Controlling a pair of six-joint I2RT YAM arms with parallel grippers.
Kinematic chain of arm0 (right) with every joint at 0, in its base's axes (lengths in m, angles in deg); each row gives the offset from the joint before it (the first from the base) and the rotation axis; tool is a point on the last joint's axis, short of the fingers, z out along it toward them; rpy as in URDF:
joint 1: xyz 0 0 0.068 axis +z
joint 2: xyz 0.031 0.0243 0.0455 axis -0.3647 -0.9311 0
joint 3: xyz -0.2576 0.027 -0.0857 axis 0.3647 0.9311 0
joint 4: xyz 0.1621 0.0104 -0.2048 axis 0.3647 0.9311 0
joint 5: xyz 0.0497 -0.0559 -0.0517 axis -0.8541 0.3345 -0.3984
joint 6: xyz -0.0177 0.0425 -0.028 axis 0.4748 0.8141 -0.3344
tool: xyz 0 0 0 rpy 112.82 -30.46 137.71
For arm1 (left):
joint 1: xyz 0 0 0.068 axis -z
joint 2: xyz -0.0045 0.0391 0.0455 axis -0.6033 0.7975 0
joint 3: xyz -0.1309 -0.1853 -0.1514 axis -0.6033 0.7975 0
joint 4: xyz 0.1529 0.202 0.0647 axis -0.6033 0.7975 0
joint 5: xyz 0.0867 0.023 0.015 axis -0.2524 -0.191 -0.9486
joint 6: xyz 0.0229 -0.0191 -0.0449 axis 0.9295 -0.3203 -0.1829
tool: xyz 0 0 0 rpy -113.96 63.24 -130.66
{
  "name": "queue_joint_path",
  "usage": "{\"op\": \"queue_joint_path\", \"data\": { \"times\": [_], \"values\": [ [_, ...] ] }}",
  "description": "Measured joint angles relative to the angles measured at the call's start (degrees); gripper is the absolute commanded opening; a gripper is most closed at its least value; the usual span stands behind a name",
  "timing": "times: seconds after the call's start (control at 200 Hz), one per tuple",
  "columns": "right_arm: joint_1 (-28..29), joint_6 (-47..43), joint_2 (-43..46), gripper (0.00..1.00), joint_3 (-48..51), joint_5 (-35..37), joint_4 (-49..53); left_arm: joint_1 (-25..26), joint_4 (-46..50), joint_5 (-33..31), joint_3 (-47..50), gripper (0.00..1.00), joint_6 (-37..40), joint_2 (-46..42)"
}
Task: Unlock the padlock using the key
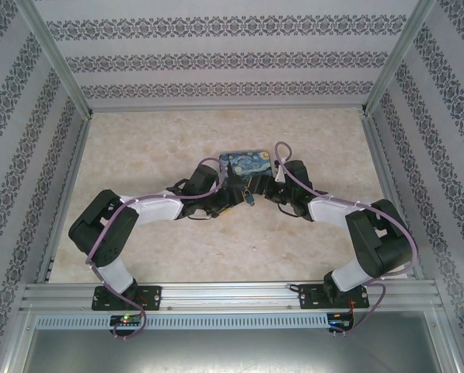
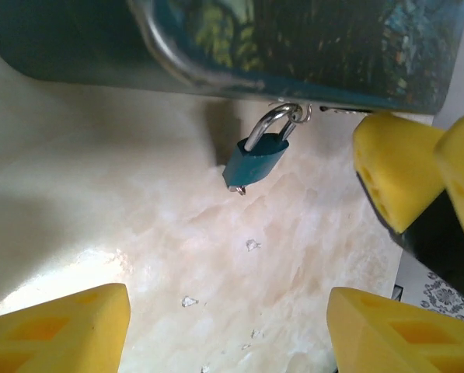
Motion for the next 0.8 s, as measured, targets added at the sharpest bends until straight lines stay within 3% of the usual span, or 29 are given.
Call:
{"op": "queue_joint_path", "data": {
  "times": [0.29, 0.799],
  "values": [
    [-0.50, -3.48, 0.07, 0.47, 1.97, -2.71, -0.76, -3.21, 8.96, -2.86, -8.68, 0.81, 5.77, -1.20],
    [0.68, -9.60, -5.81, 0.45, 2.14, -2.82, 0.42, -8.13, 22.29, -5.81, -22.49, 0.87, 15.37, 2.78]
  ]
}}
